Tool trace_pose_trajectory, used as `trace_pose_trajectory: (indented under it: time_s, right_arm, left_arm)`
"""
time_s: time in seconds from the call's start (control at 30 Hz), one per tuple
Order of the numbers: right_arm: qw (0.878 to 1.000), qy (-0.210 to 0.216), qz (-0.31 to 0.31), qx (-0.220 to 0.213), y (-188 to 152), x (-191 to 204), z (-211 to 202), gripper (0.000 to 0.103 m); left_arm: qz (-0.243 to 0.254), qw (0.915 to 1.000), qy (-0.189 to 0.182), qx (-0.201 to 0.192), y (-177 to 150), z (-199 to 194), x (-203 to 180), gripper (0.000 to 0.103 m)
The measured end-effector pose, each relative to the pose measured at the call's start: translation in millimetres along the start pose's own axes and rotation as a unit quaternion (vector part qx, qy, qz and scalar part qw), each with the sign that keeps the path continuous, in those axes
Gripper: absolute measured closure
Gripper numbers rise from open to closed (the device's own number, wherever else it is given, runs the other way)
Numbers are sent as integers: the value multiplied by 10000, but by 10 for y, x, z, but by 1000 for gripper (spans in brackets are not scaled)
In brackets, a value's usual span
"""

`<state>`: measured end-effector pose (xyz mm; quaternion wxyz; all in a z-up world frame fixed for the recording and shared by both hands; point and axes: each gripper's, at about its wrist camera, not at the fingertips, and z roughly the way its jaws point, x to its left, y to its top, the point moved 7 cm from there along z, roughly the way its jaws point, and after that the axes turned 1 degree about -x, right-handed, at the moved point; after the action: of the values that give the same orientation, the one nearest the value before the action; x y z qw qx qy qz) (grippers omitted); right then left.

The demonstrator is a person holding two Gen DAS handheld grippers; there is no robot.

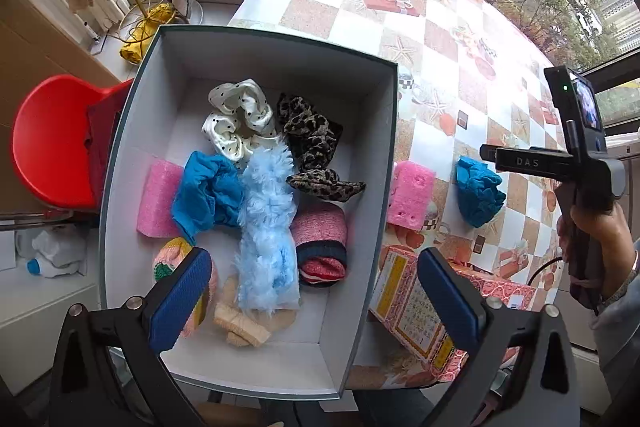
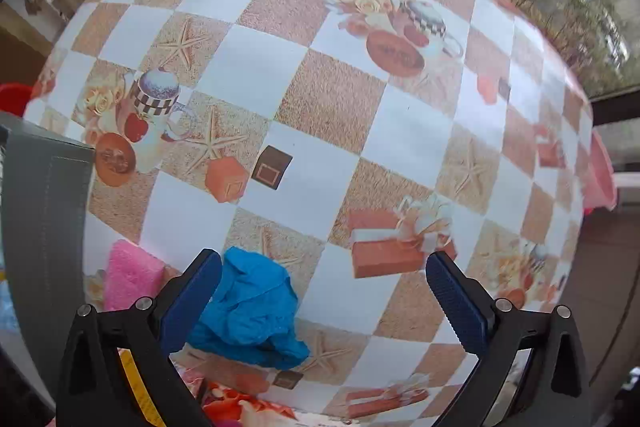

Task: Organize soft objects
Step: 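Move both tools back toward the pink sponge and blue cloth on the table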

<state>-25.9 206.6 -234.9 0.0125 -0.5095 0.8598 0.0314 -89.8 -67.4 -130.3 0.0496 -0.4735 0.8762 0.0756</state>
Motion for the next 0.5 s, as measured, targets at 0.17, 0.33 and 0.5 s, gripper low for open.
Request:
trace_pose_trajectory:
  time_s: [0.17,0.33,0.5]
  right_arm:
    - [9975,629,-8,314,-166,165,209,0]
    - [9903,1294,-375,335,-231,638,186,0]
    - [9848,663,-1564,373,-230,1073,319,0]
  left_arm:
    - [196,9998,7,15,55,1,-163,0]
    - [318,9994,77,85,33,27,-280,0]
    - [313,9993,155,163,-23,56,-289,0]
